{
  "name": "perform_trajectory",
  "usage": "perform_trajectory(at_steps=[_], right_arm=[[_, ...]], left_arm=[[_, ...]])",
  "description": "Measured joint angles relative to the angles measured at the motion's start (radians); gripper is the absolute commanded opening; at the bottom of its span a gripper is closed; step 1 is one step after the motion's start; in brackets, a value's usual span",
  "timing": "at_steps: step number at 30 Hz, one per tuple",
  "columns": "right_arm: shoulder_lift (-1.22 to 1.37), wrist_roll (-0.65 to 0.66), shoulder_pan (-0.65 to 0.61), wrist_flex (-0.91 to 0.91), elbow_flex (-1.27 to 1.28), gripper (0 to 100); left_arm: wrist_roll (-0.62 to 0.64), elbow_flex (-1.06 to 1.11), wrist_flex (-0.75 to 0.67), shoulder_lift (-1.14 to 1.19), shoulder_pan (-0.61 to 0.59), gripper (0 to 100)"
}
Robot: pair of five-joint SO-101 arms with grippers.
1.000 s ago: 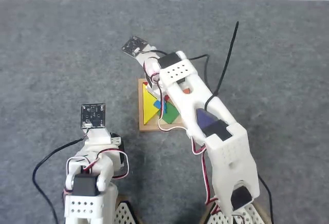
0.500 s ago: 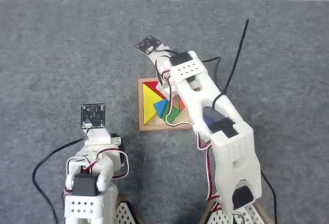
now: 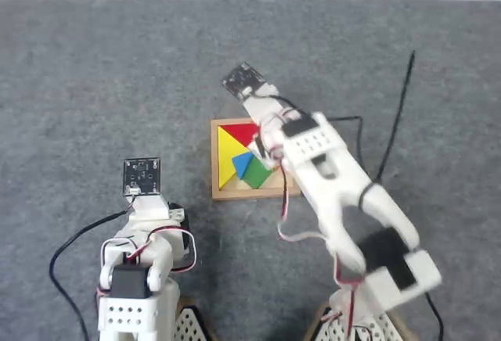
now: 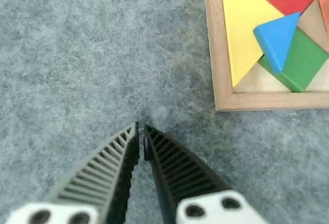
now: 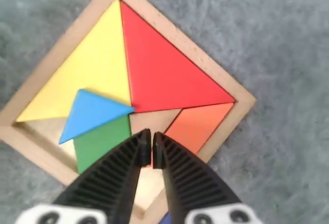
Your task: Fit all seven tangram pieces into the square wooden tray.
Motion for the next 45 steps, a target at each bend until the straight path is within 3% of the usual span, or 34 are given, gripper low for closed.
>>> perform_trajectory(at_steps=[6, 10, 15, 28, 39, 45], right_arm=[[-0.037, -0.011, -0.032, -0.092, 0.049, 0.7], [0.087, -0.029, -0.046, -0.120, -0.021, 0.7], [0.218, -0.032, -0.052, -0.120, -0.112, 0.7], [0.224, -0.040, -0.058, -0.008, -0.132, 0.6], [0.040, -0.040, -0.114, -0.071, 0.120, 0.6], [0.028, -0.040, -0.155, -0.077, 0.130, 0.6]], left_arm=[[0.000, 0.000, 0.000, 0.000, 0.000, 1], [0.000, 0.000, 0.000, 0.000, 0.000, 1], [0.000, 0.000, 0.000, 0.000, 0.000, 1], [0.000, 0.000, 0.000, 0.000, 0.000, 1], [0.000, 0.000, 0.000, 0.000, 0.000, 1], [0.000, 0.000, 0.000, 0.000, 0.000, 1]])
